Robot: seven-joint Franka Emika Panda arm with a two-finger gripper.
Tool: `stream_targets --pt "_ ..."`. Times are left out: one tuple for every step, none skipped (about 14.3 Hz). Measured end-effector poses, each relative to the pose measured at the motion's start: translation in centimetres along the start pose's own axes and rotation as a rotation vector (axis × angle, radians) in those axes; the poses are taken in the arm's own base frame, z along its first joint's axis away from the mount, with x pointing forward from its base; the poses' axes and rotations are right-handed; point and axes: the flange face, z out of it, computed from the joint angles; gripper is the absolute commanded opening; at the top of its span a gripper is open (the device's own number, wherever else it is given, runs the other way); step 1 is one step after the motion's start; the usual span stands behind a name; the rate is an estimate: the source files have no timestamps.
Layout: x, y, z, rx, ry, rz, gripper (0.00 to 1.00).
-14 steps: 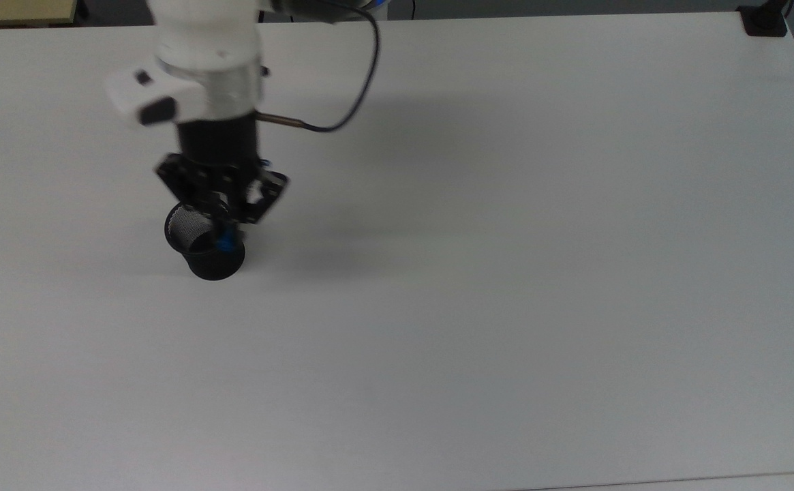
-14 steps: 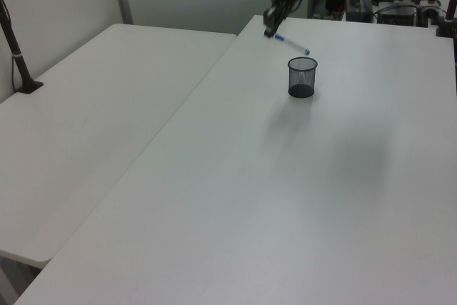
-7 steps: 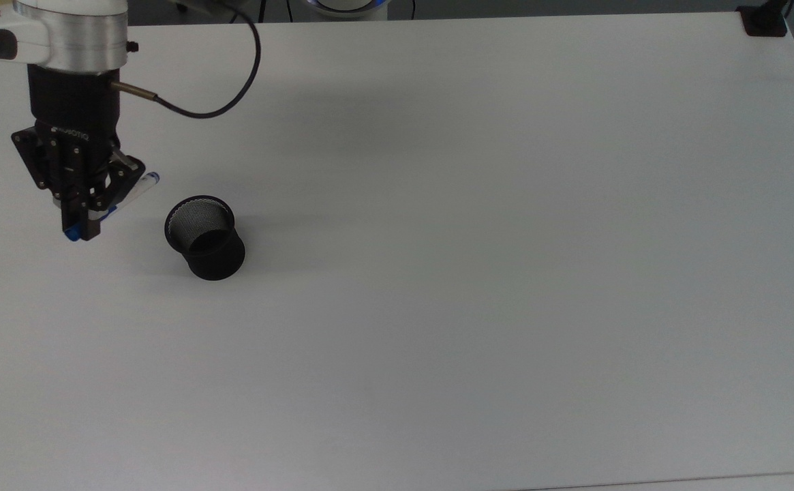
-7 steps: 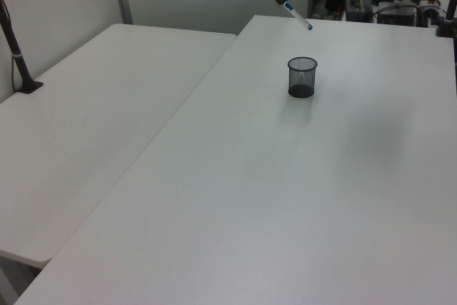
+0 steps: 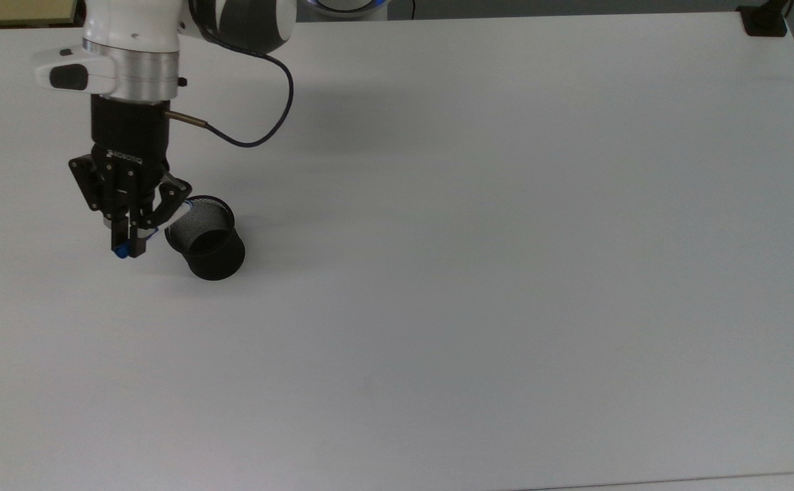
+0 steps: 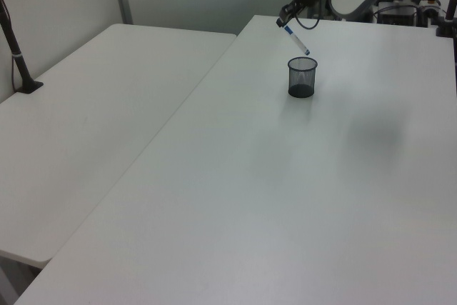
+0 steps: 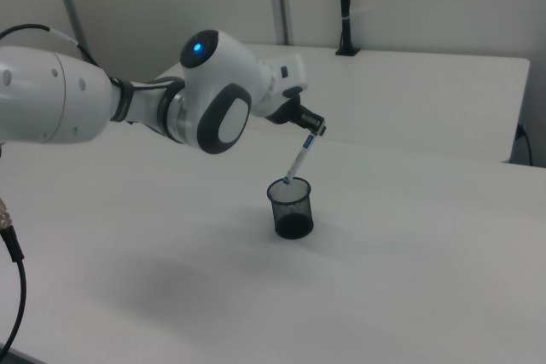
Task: Insert the marker
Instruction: 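Lower the marker into the cup and open the gripper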
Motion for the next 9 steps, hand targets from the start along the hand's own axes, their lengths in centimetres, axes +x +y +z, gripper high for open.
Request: stream_targets --pt "-0.36 -0.41 -0.04 0.007 0.014 -0.004 0.01" --pt "-0.67 -0.71 -0.06 0.012 0.024 -0.008 0.02" --pt "-0.91 -0.87 -0.08 0.014 0.029 -0.010 0.05" --pt "-1.06 -0.91 -0.08 0.015 0.032 -0.010 0.13" --pt "-1.14 -0.89 -0.10 0.015 0.032 -0.010 0.23" --pt "-1.15 -0.89 -0.11 0.015 0.032 -0.010 0.33" --pt "-1.17 -0.88 -0.10 0.015 0.032 -0.010 0.37" --pt "-1.22 -0.88 -0.07 0.015 0.030 -0.010 0.39" --pt "-1.26 -0.88 -0.05 0.015 0.029 -0.010 0.43"
